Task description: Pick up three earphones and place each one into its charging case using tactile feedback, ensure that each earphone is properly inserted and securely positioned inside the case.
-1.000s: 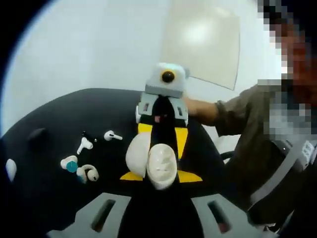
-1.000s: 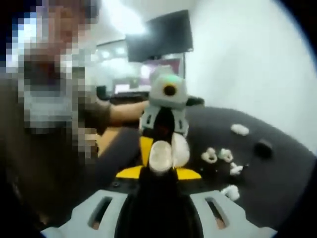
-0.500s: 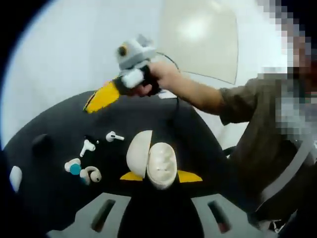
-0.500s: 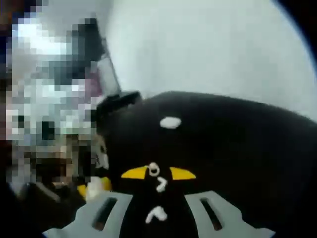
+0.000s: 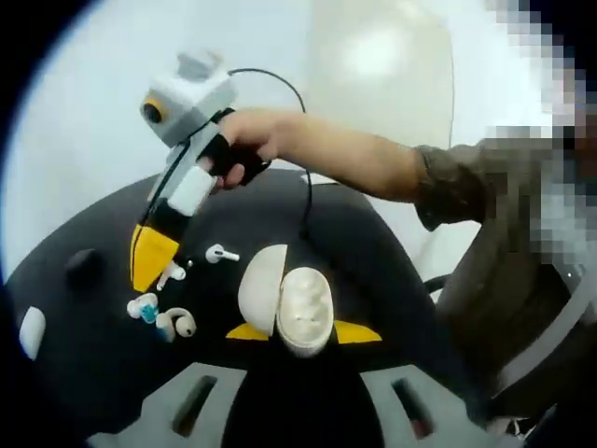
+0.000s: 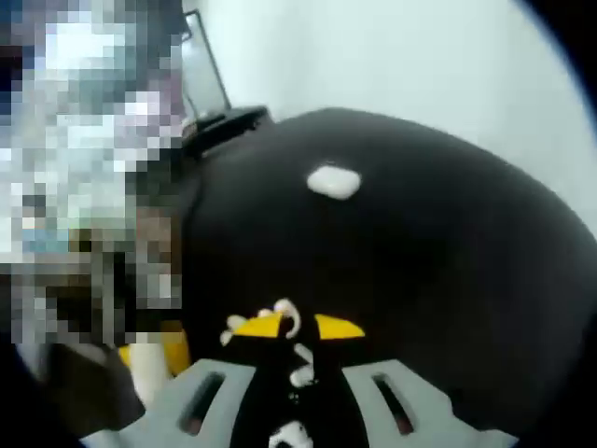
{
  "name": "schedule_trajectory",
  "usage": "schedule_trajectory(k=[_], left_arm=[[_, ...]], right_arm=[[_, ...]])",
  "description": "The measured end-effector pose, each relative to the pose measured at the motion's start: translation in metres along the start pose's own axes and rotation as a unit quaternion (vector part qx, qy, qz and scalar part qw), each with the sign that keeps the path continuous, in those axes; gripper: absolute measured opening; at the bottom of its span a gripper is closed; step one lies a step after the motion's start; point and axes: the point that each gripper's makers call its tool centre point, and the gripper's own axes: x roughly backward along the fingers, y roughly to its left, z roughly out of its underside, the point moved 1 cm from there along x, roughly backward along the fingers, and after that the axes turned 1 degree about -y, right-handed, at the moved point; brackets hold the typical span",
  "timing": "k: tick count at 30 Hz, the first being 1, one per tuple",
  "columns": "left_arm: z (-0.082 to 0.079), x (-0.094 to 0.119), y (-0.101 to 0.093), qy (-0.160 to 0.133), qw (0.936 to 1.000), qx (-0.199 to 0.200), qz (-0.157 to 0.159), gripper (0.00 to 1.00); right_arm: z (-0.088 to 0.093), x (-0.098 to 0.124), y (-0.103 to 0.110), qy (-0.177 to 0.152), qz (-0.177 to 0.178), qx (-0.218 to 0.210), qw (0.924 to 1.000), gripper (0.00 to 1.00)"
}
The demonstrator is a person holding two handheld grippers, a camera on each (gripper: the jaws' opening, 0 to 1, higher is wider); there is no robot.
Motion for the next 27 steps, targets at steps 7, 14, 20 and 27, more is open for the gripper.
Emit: schedule_trajectory(k=[7, 14, 20, 27], left_arm=[[0.0, -0.001, -0.002, -0.002, 1.0, 0.004, 0.0, 0.19], [0.001, -0.001, -0.001, -0.006, 0.9998, 0.017, 0.004, 0.19], [0.0, -0.001, -0.001, -0.012, 0.9994, 0.032, 0.009, 0.19], [0.001, -0.001, 0.0, -0.011, 0.9994, 0.032, 0.007, 0.19]], right_arm=[[0.005, -0.007, -0.004, 0.049, 0.026, 0.05, 0.9972, 0.11], [-0.001, -0.009, -0.003, 0.045, 0.054, 0.119, 0.9904, 0.05], [-0.039, 0.026, 0.012, -0.059, 0.1, 0.193, 0.9744, 0.05], [-0.045, 0.074, 0.08, -0.097, 0.188, 0.376, 0.9021, 0.05]])
